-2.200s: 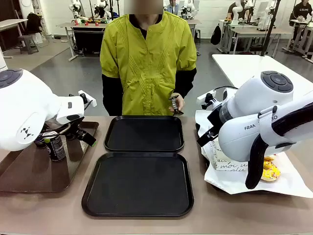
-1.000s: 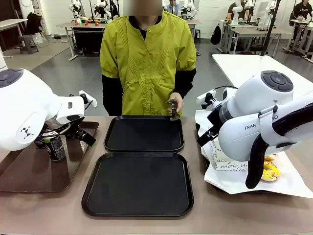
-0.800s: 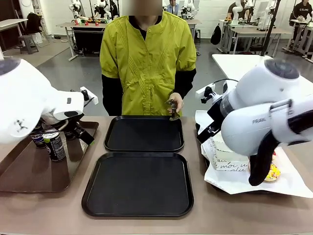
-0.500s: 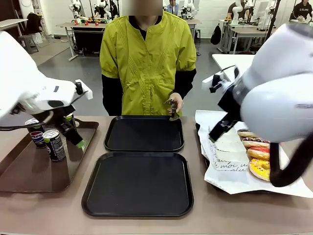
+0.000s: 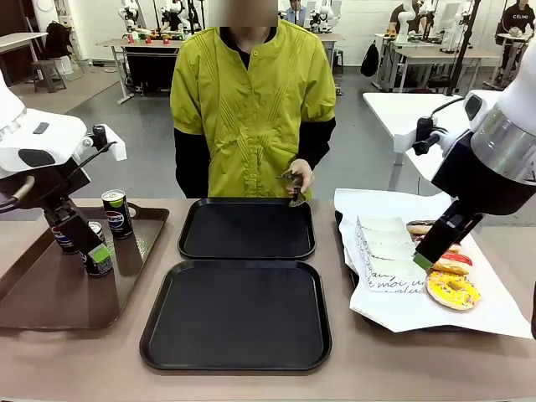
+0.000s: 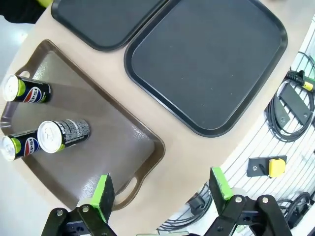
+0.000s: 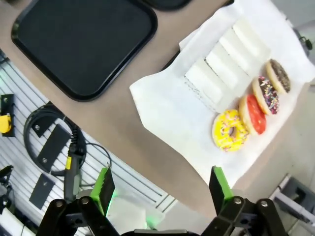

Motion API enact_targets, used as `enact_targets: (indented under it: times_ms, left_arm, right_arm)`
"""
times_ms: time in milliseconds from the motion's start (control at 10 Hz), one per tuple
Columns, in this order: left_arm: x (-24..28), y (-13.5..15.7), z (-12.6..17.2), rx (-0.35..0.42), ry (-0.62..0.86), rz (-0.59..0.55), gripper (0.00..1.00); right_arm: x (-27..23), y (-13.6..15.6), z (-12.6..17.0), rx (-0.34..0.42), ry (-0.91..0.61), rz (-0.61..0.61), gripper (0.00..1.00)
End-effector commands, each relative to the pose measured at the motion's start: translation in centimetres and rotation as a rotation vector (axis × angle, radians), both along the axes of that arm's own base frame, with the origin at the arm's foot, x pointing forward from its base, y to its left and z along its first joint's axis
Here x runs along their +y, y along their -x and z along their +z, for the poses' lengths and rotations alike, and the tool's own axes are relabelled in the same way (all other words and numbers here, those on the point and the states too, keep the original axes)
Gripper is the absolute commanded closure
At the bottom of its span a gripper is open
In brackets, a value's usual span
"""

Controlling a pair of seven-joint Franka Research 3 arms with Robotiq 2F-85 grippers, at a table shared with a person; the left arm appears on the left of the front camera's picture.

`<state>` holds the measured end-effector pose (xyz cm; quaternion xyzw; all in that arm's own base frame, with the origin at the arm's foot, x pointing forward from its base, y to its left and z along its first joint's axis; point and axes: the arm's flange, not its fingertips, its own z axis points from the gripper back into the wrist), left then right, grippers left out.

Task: Set up donuts and drinks on trays.
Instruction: Pick up one Pepsi coke and place it on the Flat Tray.

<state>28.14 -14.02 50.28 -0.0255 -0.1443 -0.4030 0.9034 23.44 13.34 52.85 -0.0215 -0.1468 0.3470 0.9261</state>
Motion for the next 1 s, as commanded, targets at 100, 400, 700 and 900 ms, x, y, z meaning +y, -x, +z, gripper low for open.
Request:
enact_targets:
  times_ms: [100,400,700,900]
  left_arm:
    - [-0.2,-0.5,-0.5,0.016,0.019,-0.007,0.0]
    - [5.0,-1.3,-0.2,0.174,0.569,0.106,0.0]
    - [13.4,-1.0,-1.9,0.29,1.062,0.24,0.0]
    - [18.1,-0.9,-3.8,0.311,1.203,0.341,0.0]
  right_arm:
    - [0.0,0.0,0.0,0.0,0.0,0.0,0.0]
    - [-9.5,0.3,-2.1,0.11,-0.789,-0.305,0.0]
    - [-19.1,2.8,-5.7,0.168,-1.185,-0.53,0.0]
    - [-23.7,3.2,-8.3,0.22,-1.272,-0.641,0.0]
